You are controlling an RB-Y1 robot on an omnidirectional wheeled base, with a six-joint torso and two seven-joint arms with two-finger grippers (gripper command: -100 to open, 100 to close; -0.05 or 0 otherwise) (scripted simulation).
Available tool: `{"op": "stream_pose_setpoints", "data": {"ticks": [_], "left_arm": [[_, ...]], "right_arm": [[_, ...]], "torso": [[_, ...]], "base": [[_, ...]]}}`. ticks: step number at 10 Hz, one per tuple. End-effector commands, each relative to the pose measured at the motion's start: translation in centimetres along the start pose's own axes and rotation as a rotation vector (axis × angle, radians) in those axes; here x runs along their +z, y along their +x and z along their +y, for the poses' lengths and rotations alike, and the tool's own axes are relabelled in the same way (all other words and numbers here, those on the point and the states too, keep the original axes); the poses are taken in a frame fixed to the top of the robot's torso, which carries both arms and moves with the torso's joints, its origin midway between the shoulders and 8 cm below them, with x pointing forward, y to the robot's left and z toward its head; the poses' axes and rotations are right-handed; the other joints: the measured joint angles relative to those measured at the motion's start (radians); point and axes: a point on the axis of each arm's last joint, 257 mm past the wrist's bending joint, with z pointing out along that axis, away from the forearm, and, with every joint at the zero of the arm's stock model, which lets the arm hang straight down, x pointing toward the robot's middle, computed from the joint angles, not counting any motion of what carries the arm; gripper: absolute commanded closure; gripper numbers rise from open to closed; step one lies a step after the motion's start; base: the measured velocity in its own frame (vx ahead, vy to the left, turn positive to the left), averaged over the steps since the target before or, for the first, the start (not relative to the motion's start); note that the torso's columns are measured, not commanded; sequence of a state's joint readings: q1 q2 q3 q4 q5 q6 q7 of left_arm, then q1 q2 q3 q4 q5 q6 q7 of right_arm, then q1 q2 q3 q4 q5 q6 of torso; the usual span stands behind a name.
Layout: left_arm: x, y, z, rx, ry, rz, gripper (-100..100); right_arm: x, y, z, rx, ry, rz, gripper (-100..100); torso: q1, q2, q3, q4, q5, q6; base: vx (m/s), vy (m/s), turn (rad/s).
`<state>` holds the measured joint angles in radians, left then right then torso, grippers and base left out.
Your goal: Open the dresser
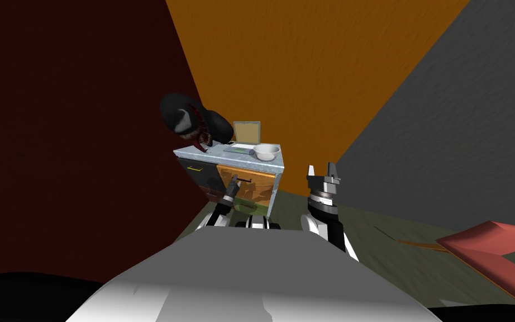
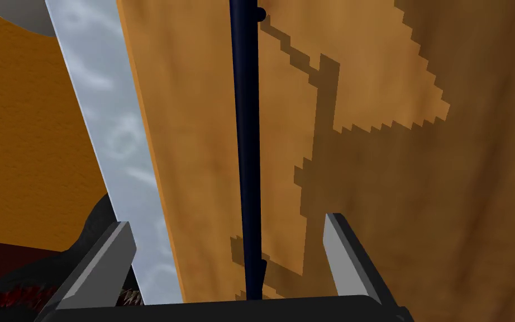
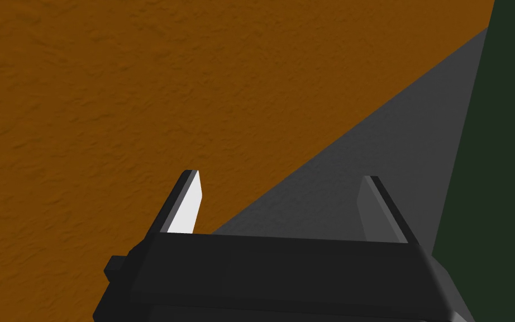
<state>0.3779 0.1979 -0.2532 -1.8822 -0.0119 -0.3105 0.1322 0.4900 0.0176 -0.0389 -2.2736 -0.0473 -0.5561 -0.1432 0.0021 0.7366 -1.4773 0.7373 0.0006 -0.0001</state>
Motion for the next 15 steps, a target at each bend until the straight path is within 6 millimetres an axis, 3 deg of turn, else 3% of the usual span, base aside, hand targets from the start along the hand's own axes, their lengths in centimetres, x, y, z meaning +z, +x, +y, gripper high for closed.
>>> {"op": "stream_pose_setpoints", "data": {"ticks": [1,6,7,11,12,13,15], "left_arm": [[0.0,-0.1,0.4,0.0,-0.001,0.0,100],[-1.0,0.5,-1.3,0.002,0.014,0.017,100],[-1.3,0.3,0.0,0.004,-0.018,0.013,100],[-2.1,0.9,-1.2,-0.001,0.004,0.028,100],[-2.3,0.8,-0.2,0.0,-0.02,0.023,100],[-2.6,0.8,-0.5,0.0,-0.029,0.024,-100],[-2.9,0.8,-1.6,-0.001,-0.029,0.027,-100]], "right_arm": [[0.0,0.0,0.0,0.0,0.0,0.0,0],[0.0,0.0,0.0,0.0,0.0,0.0,0],[0.0,0.0,0.0,0.0,0.0,0.0,0],[0.0,0.0,0.0,0.0,0.0,0.0,0],[0.0,0.0,0.0,0.0,0.0,0.0,0],[0.0,0.0,0.0,0.0,0.0,0.0,0],[0.0,0.0,0.0,0.0,0.0,0.0,0]], "torso": [[0.0,0.006,0.004,0.002,0.0,0.0],[-0.005,0.008,0.004,0.007,-0.003,0.001],[-0.006,0.006,0.003,0.008,-0.004,0.0],[-0.001,0.01,0.005,0.006,-0.002,-0.001],[-0.003,0.01,0.005,0.007,-0.002,0.0],[-0.006,0.003,0.002,0.005,-0.003,0.0],[-0.004,-0.004,-0.003,0.0,-0.001,0.0]], "base": [[-0.026,0.01,-0.007],[-0.155,0.026,0.033],[-0.053,0.013,0.003],[-0.151,0.042,0.027],[-0.084,0.017,0.007],[-0.006,0.005,0.013],[0.032,-0.004,0.018]]}}
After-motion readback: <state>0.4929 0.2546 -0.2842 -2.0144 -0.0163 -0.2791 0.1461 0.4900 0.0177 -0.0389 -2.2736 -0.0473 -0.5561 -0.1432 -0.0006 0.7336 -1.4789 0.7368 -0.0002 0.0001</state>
